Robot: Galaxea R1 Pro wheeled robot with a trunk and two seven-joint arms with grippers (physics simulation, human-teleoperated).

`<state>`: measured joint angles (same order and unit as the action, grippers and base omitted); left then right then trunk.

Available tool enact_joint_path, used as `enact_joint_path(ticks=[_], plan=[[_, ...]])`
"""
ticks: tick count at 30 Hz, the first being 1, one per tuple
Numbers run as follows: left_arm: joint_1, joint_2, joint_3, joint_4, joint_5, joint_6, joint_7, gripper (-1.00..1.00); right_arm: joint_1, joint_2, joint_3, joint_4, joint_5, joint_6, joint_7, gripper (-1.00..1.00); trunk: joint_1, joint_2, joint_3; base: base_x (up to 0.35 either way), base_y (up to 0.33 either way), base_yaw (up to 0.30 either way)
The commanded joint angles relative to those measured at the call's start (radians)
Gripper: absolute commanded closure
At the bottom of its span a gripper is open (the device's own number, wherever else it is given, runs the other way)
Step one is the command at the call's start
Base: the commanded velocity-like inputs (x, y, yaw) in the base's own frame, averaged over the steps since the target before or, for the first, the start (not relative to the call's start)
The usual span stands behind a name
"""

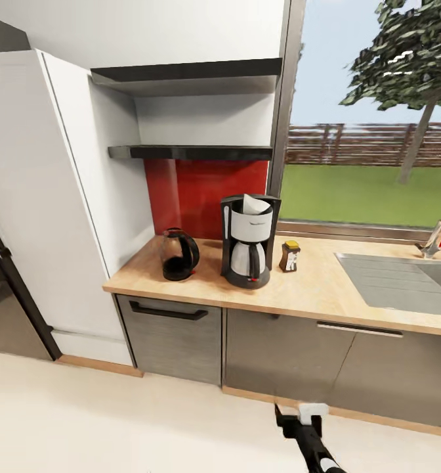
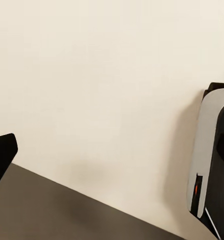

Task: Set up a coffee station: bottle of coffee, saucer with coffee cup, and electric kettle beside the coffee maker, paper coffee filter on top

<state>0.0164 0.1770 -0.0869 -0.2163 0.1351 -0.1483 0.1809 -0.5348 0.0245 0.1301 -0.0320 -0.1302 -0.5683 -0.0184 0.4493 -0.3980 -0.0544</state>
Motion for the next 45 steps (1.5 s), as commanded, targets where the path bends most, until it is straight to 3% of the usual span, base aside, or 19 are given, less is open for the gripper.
enact_joint_path(ticks=[1, 2, 3, 5, 7, 8, 13, 21, 27, 35, 45], plan=[[0.0, -0.002, -0.009, -0.002, 0.01, -0.001, 0.004, -1.0, 0.006, 0.0, 0.01, 0.002, -0.008, 0.031, -0.002, -1.0, 0.001, -0.002, -0.002, 0.0, 0.0, 0.0], [0.0, -0.012, -0.012, 0.001, 0.007, -0.001, 0.002, -1.0, 0.031, -0.004, 0.01, 0.005, -0.008, 0.265, -0.002, -1.0, 0.001, -0.002, -0.002, 0.0, 0.0, 0.0], [0.0, -0.013, -0.012, 0.002, 0.007, 0.0, 0.001, -1.0, 0.034, -0.004, 0.01, 0.005, -0.008, 0.315, -0.002, -1.0, 0.001, -0.002, -0.002, 0.0, 0.0, 0.0], [0.0, -0.015, -0.013, 0.006, 0.006, 0.001, -0.003, -1.0, 0.056, -0.008, 0.01, 0.006, -0.009, 0.545, -0.002, -1.0, 0.001, -0.002, -0.002, 0.0, 0.0, 0.0], [0.0, -0.022, -0.013, 0.007, 0.006, 0.001, -0.005, -1.0, 0.102, -0.007, 0.01, 0.006, -0.009, 0.711, -0.001, -1.0, 0.001, -0.002, -0.002, 0.0, 0.0, 0.0], [0.0, -0.029, -0.014, 0.008, 0.006, 0.001, -0.006, -1.0, 0.123, -0.007, 0.011, 0.006, -0.009, 0.743, -0.001, -1.0, 0.001, -0.002, -0.002, 0.0, 0.0, 0.0], [0.001, -0.041, -0.015, 0.009, 0.005, 0.0, -0.007, -1.0, 0.165, -0.009, 0.012, 0.006, -0.006, 0.765, 0.001, -1.0, 0.001, -0.002, -0.002, 0.0, 0.0, 0.0], [0.005, -0.05, -0.017, 0.02, 0.0, -0.007, -0.008, -1.0, 0.119, 0.036, -0.003, 0.005, -0.019, 0.81, 0.007, -1.0, 0.001, -0.002, -0.002, 0.0, 0.0, 0.0], [0.005, -0.05, -0.017, 0.02, -0.001, -0.007, -0.008, -1.0, 0.085, 0.068, -0.008, -0.029, -0.017, 0.783, 0.003, -1.0, 0.001, -0.002, -0.002, 0.0, 0.0, 0.0], [0.005, -0.05, -0.017, 0.019, -0.001, -0.007, -0.007, -1.0, 0.04, 0.068, -0.013, -0.075, -0.016, 0.769, 0.003, -1.0, 0.001, -0.002, -0.002, 0.0, 0.0, 0.0], [0.005, -0.052, -0.015, 0.018, 0.001, -0.007, -0.007, -1.0, 0.041, 0.065, -0.021, -0.124, -0.015, 0.768, 0.003, -1.0, 0.001, -0.002, -0.002, 0.04, -0.04, -0.114]])
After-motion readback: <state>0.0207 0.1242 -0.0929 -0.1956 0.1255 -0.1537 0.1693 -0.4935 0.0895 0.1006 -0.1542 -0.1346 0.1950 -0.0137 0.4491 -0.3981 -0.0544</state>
